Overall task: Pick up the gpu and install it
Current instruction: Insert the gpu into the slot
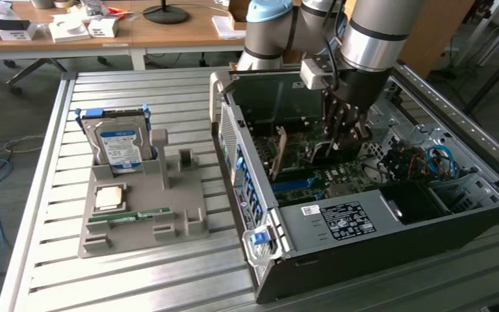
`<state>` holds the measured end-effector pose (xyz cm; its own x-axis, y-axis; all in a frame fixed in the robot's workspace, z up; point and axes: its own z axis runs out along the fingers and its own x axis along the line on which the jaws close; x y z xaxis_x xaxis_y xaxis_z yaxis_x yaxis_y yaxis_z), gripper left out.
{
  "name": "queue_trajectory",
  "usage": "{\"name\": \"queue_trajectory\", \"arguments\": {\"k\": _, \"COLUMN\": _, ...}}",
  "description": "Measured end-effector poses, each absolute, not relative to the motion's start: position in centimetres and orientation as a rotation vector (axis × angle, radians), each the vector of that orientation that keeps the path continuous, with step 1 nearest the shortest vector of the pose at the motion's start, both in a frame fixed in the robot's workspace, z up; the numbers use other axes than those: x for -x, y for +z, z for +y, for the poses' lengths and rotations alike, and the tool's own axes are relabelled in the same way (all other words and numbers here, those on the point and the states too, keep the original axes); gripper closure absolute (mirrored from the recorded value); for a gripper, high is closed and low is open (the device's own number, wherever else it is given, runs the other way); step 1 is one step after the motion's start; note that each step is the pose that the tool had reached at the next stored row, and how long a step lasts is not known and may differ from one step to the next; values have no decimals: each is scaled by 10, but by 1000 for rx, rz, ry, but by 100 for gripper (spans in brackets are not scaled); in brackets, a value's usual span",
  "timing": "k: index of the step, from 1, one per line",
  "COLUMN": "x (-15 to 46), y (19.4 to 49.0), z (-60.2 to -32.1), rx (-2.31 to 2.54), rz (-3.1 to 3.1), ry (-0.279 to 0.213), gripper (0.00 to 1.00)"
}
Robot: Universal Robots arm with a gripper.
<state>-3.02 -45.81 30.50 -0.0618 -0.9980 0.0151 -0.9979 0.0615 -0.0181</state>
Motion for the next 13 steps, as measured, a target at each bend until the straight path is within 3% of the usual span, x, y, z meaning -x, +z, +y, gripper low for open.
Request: {"name": "queue_trajectory", "arguments": {"k": 13, "x": 31, "y": 302, "z": -458, "rx": 2151, "rz": 2288, "ry": -37, "gripper": 74}}
